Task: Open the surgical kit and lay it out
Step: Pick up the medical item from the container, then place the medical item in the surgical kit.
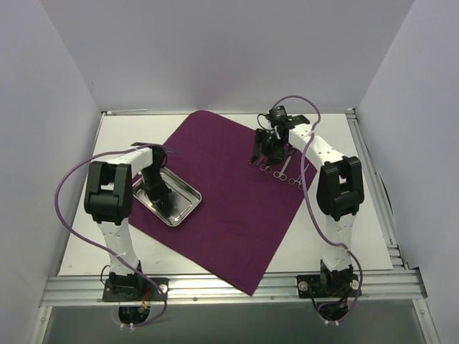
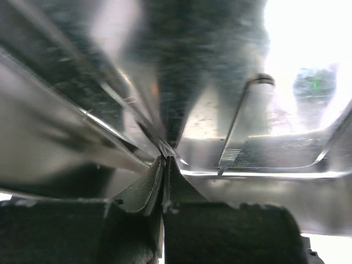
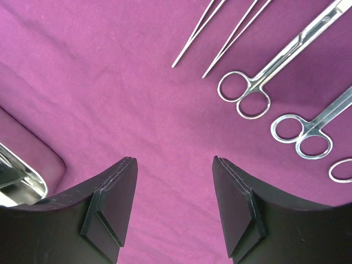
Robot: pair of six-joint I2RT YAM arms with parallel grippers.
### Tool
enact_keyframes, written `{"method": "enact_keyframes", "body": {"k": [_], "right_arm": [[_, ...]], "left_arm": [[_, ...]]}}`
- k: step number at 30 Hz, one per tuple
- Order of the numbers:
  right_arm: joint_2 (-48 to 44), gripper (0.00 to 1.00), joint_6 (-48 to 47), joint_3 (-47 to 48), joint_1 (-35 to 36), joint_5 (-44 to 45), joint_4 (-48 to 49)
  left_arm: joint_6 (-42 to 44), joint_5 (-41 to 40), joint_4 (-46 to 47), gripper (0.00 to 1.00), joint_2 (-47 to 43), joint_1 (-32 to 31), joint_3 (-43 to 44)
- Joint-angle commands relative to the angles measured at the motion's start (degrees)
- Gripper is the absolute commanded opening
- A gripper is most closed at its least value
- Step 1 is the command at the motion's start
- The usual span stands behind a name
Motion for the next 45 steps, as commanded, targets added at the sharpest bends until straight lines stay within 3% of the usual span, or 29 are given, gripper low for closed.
{"method": "enact_keyframes", "body": {"k": [1, 12, 16, 17, 20, 24, 31, 34, 35, 38, 45], "right_arm": [[-3.37, 0.57, -0.65, 2.37, 0.68, 1.83, -1.38], [-3.54, 0.58, -1.79, 5.45, 3.14, 3.15, -1.02], [-2.93, 0.59, -3.99, 7.04, 2.44, -8.06, 1.42], [-2.84, 0.59, -3.65, 6.6, 1.92, -18.46, 5.35], [-3.01, 0.59, 2.4, 2.21, 2.52, -36.5, 19.03], [-4.15, 0.59, 10.14, -1.74, 4.46, -46.57, 33.49], [-6.88, 0.6, 28.94, -10.0, 8.23, -54.41, 60.9], [-7.15, 0.59, 46.83, -16.06, 8.15, -55.21, 84.58], [-6.62, 0.57, 63.6, -17.9, 7.89, -55.21, 106.07], [-2.32, 0.52, 83.42, -20.65, 7.36, -53.9, 132.51], [-5.39, 0.46, 72.39, -21.17, 7.88, -54.95, 118.69]], "left_arm": [[0.46, -2.09, 4.28, 0.02, -2.19, 0.08, 2.96], [-0.24, -4.39, 2.16, 0.02, -14.67, -0.54, 6.66], [1.16, 2.45, 6.71, 0.02, -18.09, -0.54, 6.57], [1.77, 4.74, 8.3, 0.02, -19.93, -0.71, 6.4], [4.58, 17.47, 18.13, 0.02, -23.01, -0.89, 4.91], [5.56, 27.95, 31.31, 0.02, -26.62, -1.33, 2.97], [5.47, 42.36, 42.66, 0.02, -28.03, -1.42, 3.14], [3.1, 45.18, 47.49, 0.02, -29.43, -1.51, 1.4], [2.66, 45.36, 48.21, 0.02, -30.13, -1.51, 0.86], [0.91, 47.47, 51.19, 0.02, -30.67, -1.51, -1.07], [-0.68, 48.61, 53.3, 0.02, -32.16, -1.42, -2.57]]}}
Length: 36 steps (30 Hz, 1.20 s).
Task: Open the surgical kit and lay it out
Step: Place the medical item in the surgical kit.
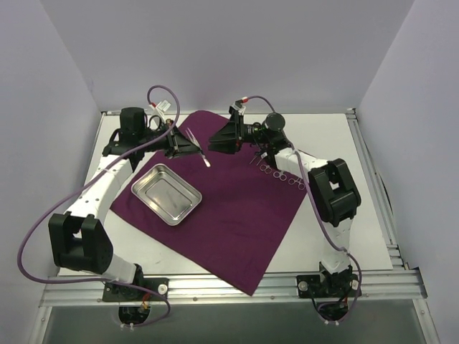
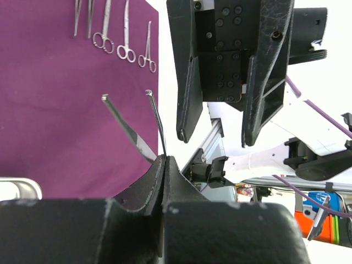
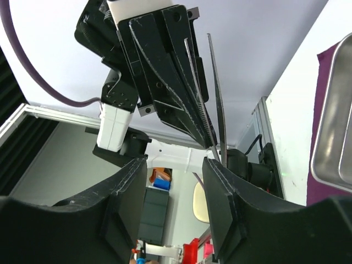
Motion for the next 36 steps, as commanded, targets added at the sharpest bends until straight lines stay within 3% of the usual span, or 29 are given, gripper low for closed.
{"method": "enact_keyframes", "body": {"k": [1, 6, 9, 10, 11, 13, 14, 36], "right_arm": [[-2.79, 0.45, 1.28, -0.17, 0.61, -2.54, 16.79], [-5.15, 0.42, -5.9, -1.14, 0.79, -3.15, 7.76], [-7.87, 0.43, -20.73, 0.08, 0.79, -2.54, -10.4], [-8.58, 0.44, -26.87, 1.31, 0.7, -1.58, -27.17], [-8.94, 0.47, -43.29, 3.15, 0.7, -0.61, -38.91], [-8.24, 0.49, -60.87, 13.15, 1.4, 2.46, -67.42], [-8.15, 0.49, -64.34, 14.66, 1.66, 2.73, -68.02], [-10.43, 0.36, -60.24, 12.31, 4.56, -1.22, -60.91]], "left_arm": [[-1.53, 3.22, 6.08, 0.02, -3.22, -0.11, -0.69], [-4.25, 5.06, 9.5, 0.02, -3.75, -0.11, -1.31], [-5.84, 5.59, 11.53, 0.02, -3.75, -0.11, -1.48], [-6.02, 5.77, 11.8, 0.02, -3.67, -0.11, -1.4], [-6.2, 5.86, 12.06, 0.02, -3.58, -0.11, -1.48], [-7.07, 6.03, 13.2, 0.02, -3.23, -0.19, -1.66], [-7.34, 6.21, 13.47, 0.02, -3.23, -0.19, -1.75], [-12.26, 8.14, 23.31, 0.02, -3.05, -0.19, -6.14]]}}
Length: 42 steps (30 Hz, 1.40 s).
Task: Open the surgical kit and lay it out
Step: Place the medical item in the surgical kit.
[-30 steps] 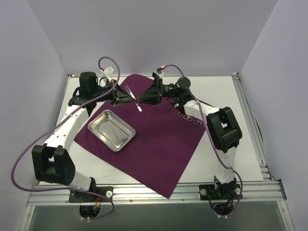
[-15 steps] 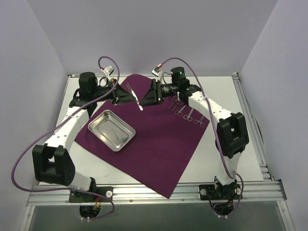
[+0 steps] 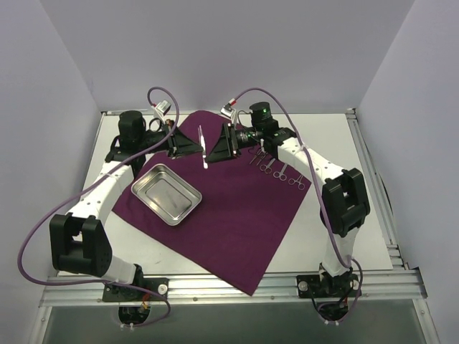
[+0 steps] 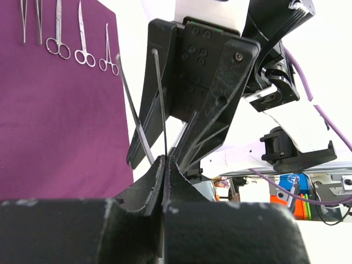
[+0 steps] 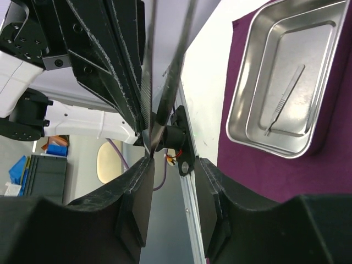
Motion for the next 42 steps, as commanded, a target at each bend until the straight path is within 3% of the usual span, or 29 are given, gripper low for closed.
{"method": "enact_keyframes", "body": {"k": [1, 12, 15, 19, 24, 25, 27, 30, 33, 35, 38, 42], "right_arm": [[-2.91, 0.35, 0.21, 1.07, 1.46, -3.1, 2.08], [-3.35, 0.4, 4.17, 0.63, 1.55, -3.1, 7.09], [-3.35, 0.4, 11.26, -0.77, 1.55, -3.62, 15.33], [-3.27, 0.39, 26.46, -5.25, 1.2, -3.98, 38.48], [-2.04, 0.17, 41.67, -9.64, 0.41, -3.8, 55.42], [-2.12, 0.08, 41.79, -9.91, 0.23, -3.8, 55.78], [-2.56, 0.0, 40.48, -10.44, 0.14, -3.71, 55.26], [-3.96, 0.0, 34.08, -9.74, -0.03, -2.93, 45.45], [-4.49, 0.0, 19.15, -5.62, 0.05, -1.35, 21.25], [-4.49, 0.0, 11.57, -2.89, 0.05, -0.47, 15.38], [-4.41, 0.0, 9.27, -2.36, -0.03, 0.24, 12.02], [-4.15, 0.0, 5.67, -0.78, -0.03, 1.73, 6.59]], "left_arm": [[-0.94, 1.19, 6.18, 0.02, -1.48, -0.22, 0.57], [-0.85, 1.37, 6.53, 0.02, -2.0, -1.27, -1.8], [-0.41, 0.93, 6.27, 0.02, -2.09, -1.8, -2.33], [-1.72, 0.75, 7.75, 0.02, -2.18, -1.97, -2.42], [-1.99, 0.4, 8.11, 0.02, -2.26, -2.33, -2.07], [-1.99, 0.4, 8.11, 0.02, -2.27, -2.33, -2.16], [-1.82, 0.4, 7.85, 0.02, -2.27, -2.33, -2.16], [-2.43, -0.39, 8.2, 0.02, -2.35, -2.15, -2.59], [-3.13, -0.92, 8.64, 0.02, -2.0, -2.24, -2.6], [-2.96, -1.7, 7.42, 0.04, -1.74, -2.15, -2.42], [-2.08, -2.41, 5.31, 0.3, -1.48, -2.15, -1.89], [-0.24, -3.81, 3.11, 0.43, -2.0, -1.98, -1.72]]}}
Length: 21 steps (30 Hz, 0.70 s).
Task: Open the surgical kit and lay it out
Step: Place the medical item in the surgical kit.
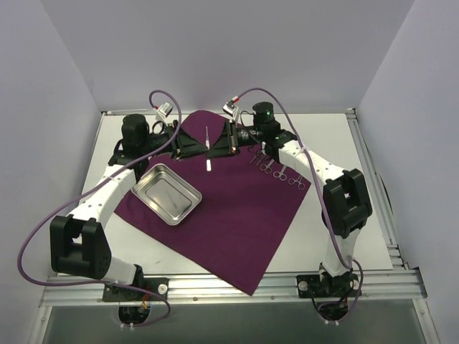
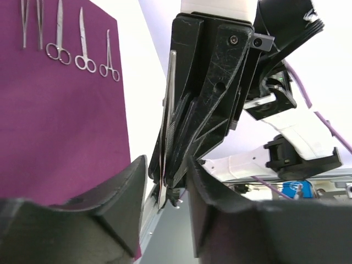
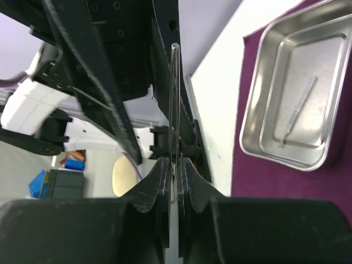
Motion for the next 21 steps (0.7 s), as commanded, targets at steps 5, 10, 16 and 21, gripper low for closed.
{"method": "enact_keyframes", "body": {"k": [5, 10, 16, 21], "right_arm": [[-2.15, 0.0, -9.04, 4.44, 0.05, 3.23, -9.97], [-1.18, 0.0, -10.44, 6.45, -0.74, 6.03, -13.4], [5.05, 0.0, -15.27, 18.02, -3.11, 25.84, -32.0], [12.78, 0.0, -12.03, 26.66, -4.25, 40.57, -42.48]], "left_arm": [[4.56, -2.43, -6.9, 0.57, -2.29, 0.74, 1.67], [10.52, -7.33, -14.89, 0.64, -4.31, 3.11, 2.46], [23.62, -22.89, -38.71, 0.7, -3.36, 3.55, 10.1], [30.91, -33.26, -48.31, 0.7, -2.56, 3.55, 13.45]]}}
